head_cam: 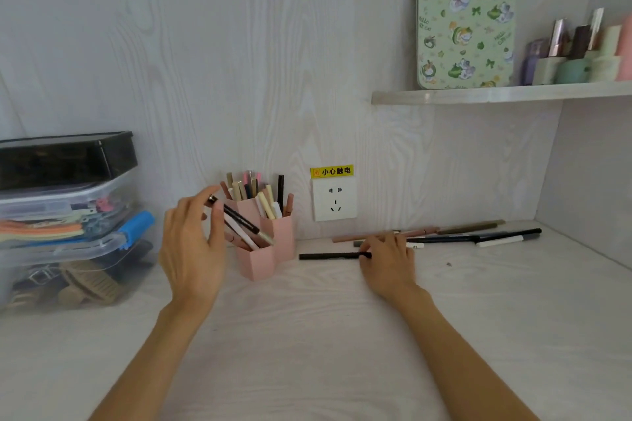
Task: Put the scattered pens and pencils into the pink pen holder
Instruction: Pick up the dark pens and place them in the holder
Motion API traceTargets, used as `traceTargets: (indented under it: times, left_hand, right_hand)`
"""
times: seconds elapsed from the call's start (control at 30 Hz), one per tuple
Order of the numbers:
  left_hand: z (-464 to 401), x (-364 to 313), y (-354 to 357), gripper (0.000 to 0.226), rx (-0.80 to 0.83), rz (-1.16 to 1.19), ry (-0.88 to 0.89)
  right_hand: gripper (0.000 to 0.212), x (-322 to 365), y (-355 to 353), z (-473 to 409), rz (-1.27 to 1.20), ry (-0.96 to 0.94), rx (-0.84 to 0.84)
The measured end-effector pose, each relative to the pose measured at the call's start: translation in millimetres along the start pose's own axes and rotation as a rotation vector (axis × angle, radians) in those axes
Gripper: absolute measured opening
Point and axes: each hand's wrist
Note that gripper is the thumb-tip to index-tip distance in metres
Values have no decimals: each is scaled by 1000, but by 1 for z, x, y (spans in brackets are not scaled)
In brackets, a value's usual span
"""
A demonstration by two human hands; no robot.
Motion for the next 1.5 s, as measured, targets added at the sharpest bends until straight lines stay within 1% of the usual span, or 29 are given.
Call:
traceTargets:
  times: [0.07, 0.13, 0.23, 0.27, 0.33, 0.4, 0.5, 0.63, 0.73, 0.8, 0.87, 0.9, 0.93, 1.0, 1.03, 1.1, 1.17, 1.23, 1.3, 1.33, 1.37, 1.43, 1.47, 1.5]
  left_hand:
    - [0, 3, -2, 30, -21, -21, 19]
    - [1, 3, -1, 30, 6, -44, 27]
    - [1, -3, 6, 32, 53, -21, 34]
    - [0, -5, 7, 32, 30, 4, 22]
    - [-5, -9, 7, 31, -68, 56, -23]
    - [-8, -9, 7, 32, -106, 32, -26]
    - [-5, -4, 10, 33, -24, -45, 21]
    - [10, -5, 21, 34, 214, -44, -70]
    - [8, -2, 19, 37, 269, -72, -119]
    - [12, 6, 15, 44, 286, -136, -62]
    - [21, 16, 8, 56, 257, -150, -26]
    - [25, 19, 3, 58, 226, -137, -14]
    - [29, 22, 0, 54, 192, -117, 3]
    - [32, 21, -3, 32, 178, -78, 43]
    - [34, 20, -5, 21, 214, -63, 65]
    - [40, 15, -7, 10, 319, -33, 101]
    - [45, 14, -6, 9, 373, -6, 117]
    - [47, 17, -5, 8, 419, 19, 93]
    - [47, 20, -3, 5, 467, 14, 69]
    - [47, 21, -2, 3, 487, 2, 67]
    - [48, 22, -1, 2, 511, -7, 67]
    - [49, 25, 0, 3, 554, -9, 63]
    - [48, 25, 1, 5, 567, -12, 66]
    - [48, 25, 2, 7, 575, -18, 75]
  right_hand:
    - [21, 3, 3, 0, -52, -53, 28]
    - [18, 4, 2, 0, -119, -98, -9]
    - [12, 7, -3, 2, -373, -123, -77]
    - [9, 9, -3, 3, -468, -126, -78]
    - [8, 15, -5, 4, -601, -143, -69]
    - [8, 21, -6, 4, -752, -162, -57]
    - [10, 30, -9, 6, -968, -159, -29]
    - [10, 36, -14, 9, -1129, -124, -88]
    - [24, 39, -20, 11, -1188, -111, -140]
    - [32, 42, -25, 14, -1228, -122, -186]
    - [36, 47, -29, 15, -1261, -167, -278]
    - [35, 50, -31, 15, -1254, -192, -335]
    - [35, 55, -33, 13, -1227, -214, -397]
    - [34, 68, -36, 7, -1163, -242, -518]
    - [33, 77, -36, 4, -1143, -252, -560]
    - [32, 93, -35, -6, -1112, -286, -585]
    - [32, 108, -30, -17, -1013, -323, -539]
    - [31, 119, -21, -27, -852, -332, -462]
    - [24, 124, -14, -35, -666, -342, -384]
    - [22, 124, -11, -39, -532, -368, -352]
    - [23, 123, -7, -43, -378, -412, -314]
    - [32, 122, 2, -49, -92, -497, -202]
    - [35, 120, 3, -51, -16, -511, -149]
    - [38, 117, 2, -52, 10, -515, -114]
Point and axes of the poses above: each hand's wrist, its own z-axis away from the middle knuckle, its own y-axis out of the palm, x = y × z, and after that the axes turned 8 degrees about -z, right-handed
